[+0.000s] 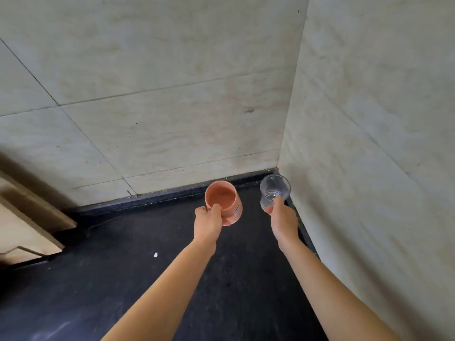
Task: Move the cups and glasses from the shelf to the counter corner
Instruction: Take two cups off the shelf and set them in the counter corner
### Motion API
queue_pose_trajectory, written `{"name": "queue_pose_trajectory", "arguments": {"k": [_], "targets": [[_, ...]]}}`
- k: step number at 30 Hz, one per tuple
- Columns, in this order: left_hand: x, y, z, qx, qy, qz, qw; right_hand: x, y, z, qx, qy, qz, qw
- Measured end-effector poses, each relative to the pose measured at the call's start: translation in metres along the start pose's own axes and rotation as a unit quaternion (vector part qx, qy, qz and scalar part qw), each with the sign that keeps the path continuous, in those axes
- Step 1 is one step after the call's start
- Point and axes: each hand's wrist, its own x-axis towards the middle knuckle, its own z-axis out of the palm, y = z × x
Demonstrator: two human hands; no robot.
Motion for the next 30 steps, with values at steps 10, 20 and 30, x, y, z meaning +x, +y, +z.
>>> {"name": "queue_pose_trajectory", "arguments": {"k": [10, 20, 30], "targets": [[0.120, -0.012, 0.063, 0.000, -0.030, -0.082, 0.996, 0.111, 0.028, 0.053, 0.000, 0.001, 0.047, 0.999], [0.176, -0.014, 0.116, -0.005, -0.046, -0.074, 0.996, 0.166, 0.028, 0.078, -0.077, 0.008, -0.001, 0.997], [0.180, -0.021, 0.126, 0.033, -0.072, -0.058, 0.995, 0.180, 0.025, 0.072, -0.119, -0.006, -0.021, 0.993]]}}
